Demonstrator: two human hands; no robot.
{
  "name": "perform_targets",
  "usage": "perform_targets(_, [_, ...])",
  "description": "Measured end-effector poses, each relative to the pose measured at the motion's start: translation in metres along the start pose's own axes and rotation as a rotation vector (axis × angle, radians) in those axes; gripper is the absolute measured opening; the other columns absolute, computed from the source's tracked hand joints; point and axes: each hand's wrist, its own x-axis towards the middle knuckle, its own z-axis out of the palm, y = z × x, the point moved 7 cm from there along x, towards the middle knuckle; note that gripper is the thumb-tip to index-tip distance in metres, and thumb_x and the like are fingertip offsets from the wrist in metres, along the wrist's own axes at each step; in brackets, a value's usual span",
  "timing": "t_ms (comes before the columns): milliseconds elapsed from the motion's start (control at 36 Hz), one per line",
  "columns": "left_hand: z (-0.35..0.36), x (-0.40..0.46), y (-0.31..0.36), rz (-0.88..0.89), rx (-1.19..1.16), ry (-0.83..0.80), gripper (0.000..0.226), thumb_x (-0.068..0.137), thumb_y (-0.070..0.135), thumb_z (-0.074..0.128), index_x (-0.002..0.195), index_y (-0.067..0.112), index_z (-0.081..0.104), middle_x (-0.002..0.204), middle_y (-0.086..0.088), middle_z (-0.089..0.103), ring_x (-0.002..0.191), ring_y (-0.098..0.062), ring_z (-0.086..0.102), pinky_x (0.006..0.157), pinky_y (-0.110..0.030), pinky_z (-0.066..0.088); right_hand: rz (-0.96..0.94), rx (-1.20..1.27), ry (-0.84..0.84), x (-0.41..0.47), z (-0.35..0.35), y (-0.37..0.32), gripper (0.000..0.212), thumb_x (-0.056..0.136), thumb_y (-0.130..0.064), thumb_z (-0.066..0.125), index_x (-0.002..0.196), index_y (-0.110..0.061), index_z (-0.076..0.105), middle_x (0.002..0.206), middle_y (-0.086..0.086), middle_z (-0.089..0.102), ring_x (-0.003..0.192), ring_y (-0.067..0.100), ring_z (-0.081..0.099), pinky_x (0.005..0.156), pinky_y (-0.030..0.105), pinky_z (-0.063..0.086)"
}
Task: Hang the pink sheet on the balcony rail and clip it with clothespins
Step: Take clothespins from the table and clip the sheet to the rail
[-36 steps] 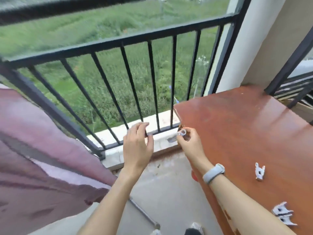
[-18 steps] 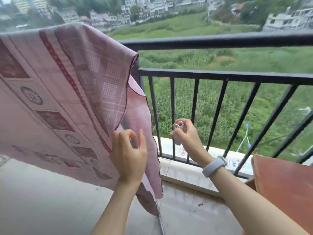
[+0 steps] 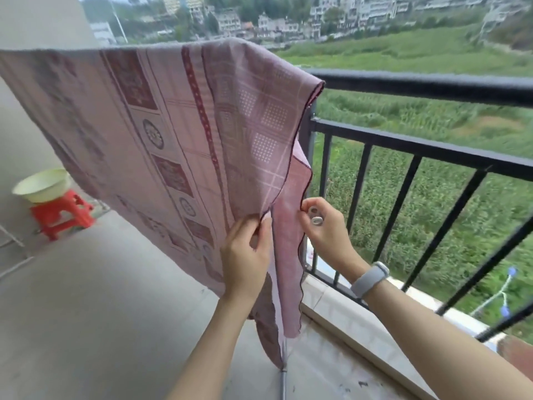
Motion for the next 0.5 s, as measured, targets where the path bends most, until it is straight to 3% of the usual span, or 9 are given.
perform_targets(83, [0.013,0.007,-0.003,-0.128,-0.162,-0.094,0.023,0.087,0.009,0.059,0.064,0.011,0.057,0.058,0.02,0.047,0.062,0.008,0.046,0.063,-0.003,0.032,-0.079,0.052,-0.028,-0.026,0.006,-0.012,0.01,0.086,-0.003,0.058,0.09,-0.012,0.06,0.081,-0.015,0.057,0.072,-0.002,0.054,0.062,0.009,0.039])
perform_targets(139, [0.018,0.011,-0.002,-0.188,-0.231,-0.142,0.037,0.088,0.006,0.058,0.056,0.023,0.049,0.053,0.021,0.05,0.059,0.008,0.046,0.059,-0.006,0.032,-0.096,0.067,-0.021,-0.03,0.009,-0.016,0.008,0.086,-0.002,0.058,0.089,-0.008,0.062,0.08,-0.01,0.057,0.071,-0.001,0.053,0.06,0.009,0.038])
perform_targets(194, [0.023,0.013,-0.002,-0.227,-0.245,-0.203,0.048,0.09,0.012,0.057,0.048,0.032,0.044,0.049,0.019,0.049,0.052,0.004,0.043,0.053,-0.01,0.03,-0.105,0.058,-0.018,-0.029,0.011,-0.019,0.007,0.086,0.0,0.058,0.087,-0.006,0.063,0.079,-0.004,0.058,0.071,-0.001,0.051,0.06,0.01,0.038])
perform_targets(278, [0.024,0.015,-0.001,-0.269,-0.274,-0.249,0.039,0.089,0.022,0.058,0.052,0.034,0.049,0.047,0.016,0.048,0.049,0.0,0.044,0.05,-0.014,0.029,-0.113,0.029,-0.031,-0.031,0.014,-0.019,0.01,0.085,0.001,0.058,0.087,-0.007,0.063,0.081,-0.001,0.059,0.072,-0.002,0.051,0.065,0.01,0.039])
perform_targets(389, [0.024,0.02,0.008,-0.301,-0.113,-0.236,0.035,0.08,0.032,0.068,0.061,0.028,0.039,0.045,0.01,0.041,0.045,-0.004,0.044,0.046,-0.013,0.031,-0.103,0.008,-0.041,-0.035,0.015,-0.016,0.009,0.084,0.002,0.058,0.086,-0.007,0.062,0.08,-0.012,0.055,0.073,-0.004,0.051,0.067,0.008,0.037])
perform_targets(500, [0.03,0.027,0.01,-0.272,0.05,-0.2,0.042,0.087,0.026,0.058,0.053,0.025,0.032,0.046,0.008,0.038,0.044,-0.007,0.037,0.048,-0.026,0.021,-0.07,0.009,-0.049,-0.036,0.012,-0.016,0.008,0.086,-0.001,0.058,0.089,-0.006,0.064,0.078,-0.014,0.055,0.073,-0.005,0.052,0.064,0.007,0.036])
